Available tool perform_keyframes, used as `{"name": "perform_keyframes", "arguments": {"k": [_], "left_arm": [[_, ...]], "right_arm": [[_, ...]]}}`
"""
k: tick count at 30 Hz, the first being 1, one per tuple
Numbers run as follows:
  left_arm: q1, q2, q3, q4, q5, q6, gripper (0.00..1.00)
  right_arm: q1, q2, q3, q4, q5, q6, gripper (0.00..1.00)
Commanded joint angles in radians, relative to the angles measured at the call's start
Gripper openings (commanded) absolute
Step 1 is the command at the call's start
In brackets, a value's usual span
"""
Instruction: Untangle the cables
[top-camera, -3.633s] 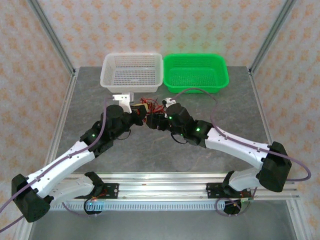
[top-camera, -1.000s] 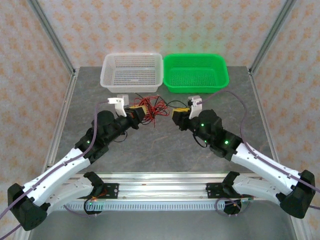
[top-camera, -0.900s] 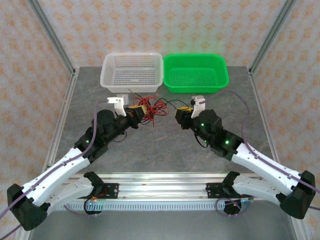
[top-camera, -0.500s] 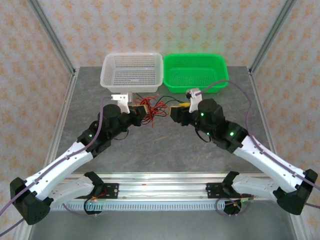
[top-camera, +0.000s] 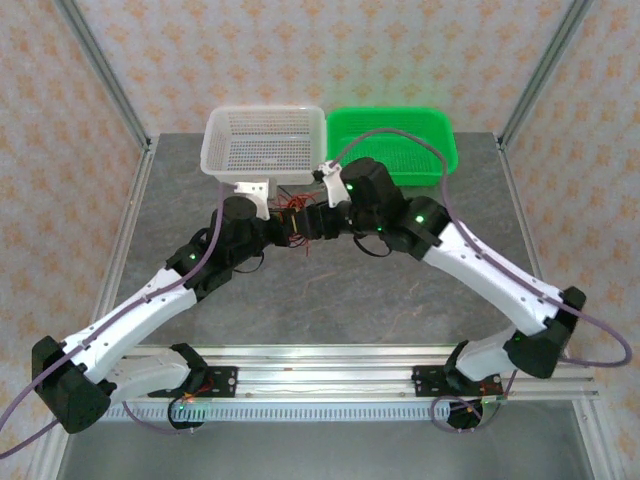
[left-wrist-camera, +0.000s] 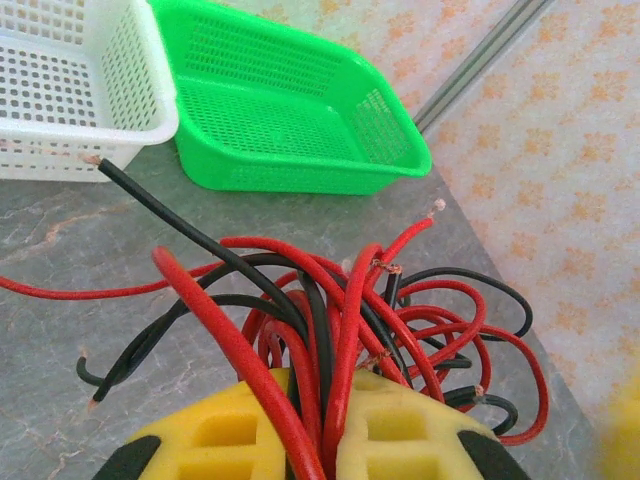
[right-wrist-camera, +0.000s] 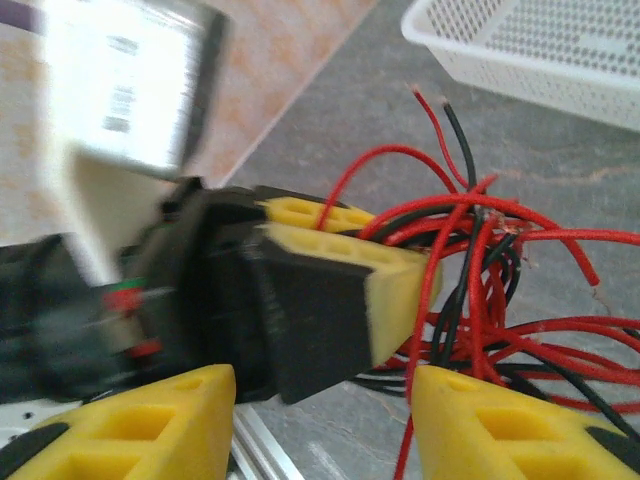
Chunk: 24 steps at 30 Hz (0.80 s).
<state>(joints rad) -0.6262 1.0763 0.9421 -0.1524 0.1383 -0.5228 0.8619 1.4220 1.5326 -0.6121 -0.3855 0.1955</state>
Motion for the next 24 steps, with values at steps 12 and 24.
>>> {"name": "perform_keyframes", "arguments": {"k": [12,24], "left_arm": [[0.011,-0.096,-0.03,0.106,0.16,0.035,0.0],[0.02,-0.13,-0.059,0.212,0.261,0.049,0.0]], "right_arm": [[-0.1,0.037,0.015,0.056,-0.14,-0.01,0.45],[-0.115,0.014,-0.087,0.183,-0.383,-0.003,0.27]]}}
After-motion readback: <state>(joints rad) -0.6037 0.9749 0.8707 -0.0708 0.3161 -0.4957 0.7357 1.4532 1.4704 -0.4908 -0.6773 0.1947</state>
